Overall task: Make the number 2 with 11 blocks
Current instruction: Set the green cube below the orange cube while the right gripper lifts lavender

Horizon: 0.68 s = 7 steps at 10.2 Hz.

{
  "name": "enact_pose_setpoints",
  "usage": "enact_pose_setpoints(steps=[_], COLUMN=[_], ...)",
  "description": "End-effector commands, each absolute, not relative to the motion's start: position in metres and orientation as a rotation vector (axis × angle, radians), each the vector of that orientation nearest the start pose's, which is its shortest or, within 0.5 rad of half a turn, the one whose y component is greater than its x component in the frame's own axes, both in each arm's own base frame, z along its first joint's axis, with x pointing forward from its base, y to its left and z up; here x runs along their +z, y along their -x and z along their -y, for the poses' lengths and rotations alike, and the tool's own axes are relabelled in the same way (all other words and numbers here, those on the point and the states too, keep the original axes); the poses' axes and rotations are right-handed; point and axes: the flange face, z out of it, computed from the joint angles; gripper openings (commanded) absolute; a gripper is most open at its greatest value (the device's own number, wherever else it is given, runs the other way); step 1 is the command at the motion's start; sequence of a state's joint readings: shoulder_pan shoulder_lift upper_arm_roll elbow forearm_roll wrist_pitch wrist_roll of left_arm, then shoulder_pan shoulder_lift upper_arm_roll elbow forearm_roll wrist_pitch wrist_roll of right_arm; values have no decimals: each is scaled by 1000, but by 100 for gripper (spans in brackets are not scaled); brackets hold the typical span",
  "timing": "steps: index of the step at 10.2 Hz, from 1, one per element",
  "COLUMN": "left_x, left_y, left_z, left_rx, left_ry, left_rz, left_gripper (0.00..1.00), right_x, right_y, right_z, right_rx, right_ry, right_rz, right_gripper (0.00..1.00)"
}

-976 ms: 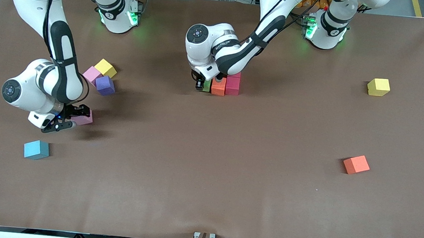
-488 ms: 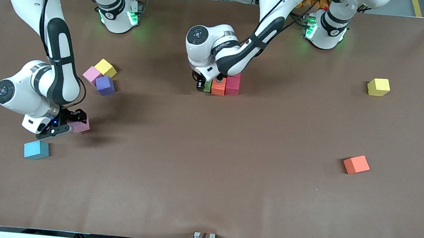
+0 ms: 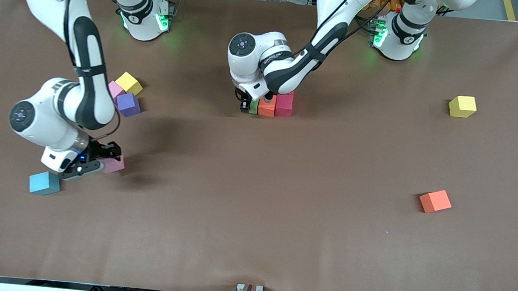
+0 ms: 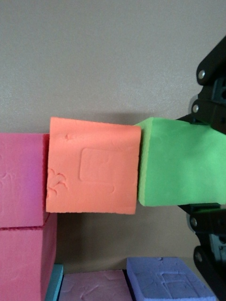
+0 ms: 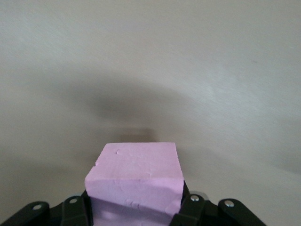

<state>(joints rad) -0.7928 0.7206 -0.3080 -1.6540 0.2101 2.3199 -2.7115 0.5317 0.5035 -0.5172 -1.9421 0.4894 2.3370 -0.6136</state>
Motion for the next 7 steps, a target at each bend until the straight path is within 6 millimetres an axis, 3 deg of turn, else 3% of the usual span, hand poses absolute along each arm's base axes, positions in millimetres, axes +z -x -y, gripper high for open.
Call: enact_pose_setpoints(steps=[1, 2, 5, 7], left_x=[201, 202, 209, 224], left_y=[-334, -334, -336, -339], left_z=[595, 595, 596, 597], left_rx=[48, 46, 47, 41], left_ry=[2234, 2239, 2244, 2258], left_rz=[2188, 2184, 2192, 2203], left_gripper=[94, 100, 100, 100], right_x=[257, 257, 257, 257], right_y=[-613, -611, -600, -592], right_z=[-72, -88, -144, -175], right_rx=[-33, -27, 10, 25], right_ry=[2997, 3003, 3015, 3020], right_rz=[397, 345, 168, 72], right_gripper=[27, 27, 27, 27])
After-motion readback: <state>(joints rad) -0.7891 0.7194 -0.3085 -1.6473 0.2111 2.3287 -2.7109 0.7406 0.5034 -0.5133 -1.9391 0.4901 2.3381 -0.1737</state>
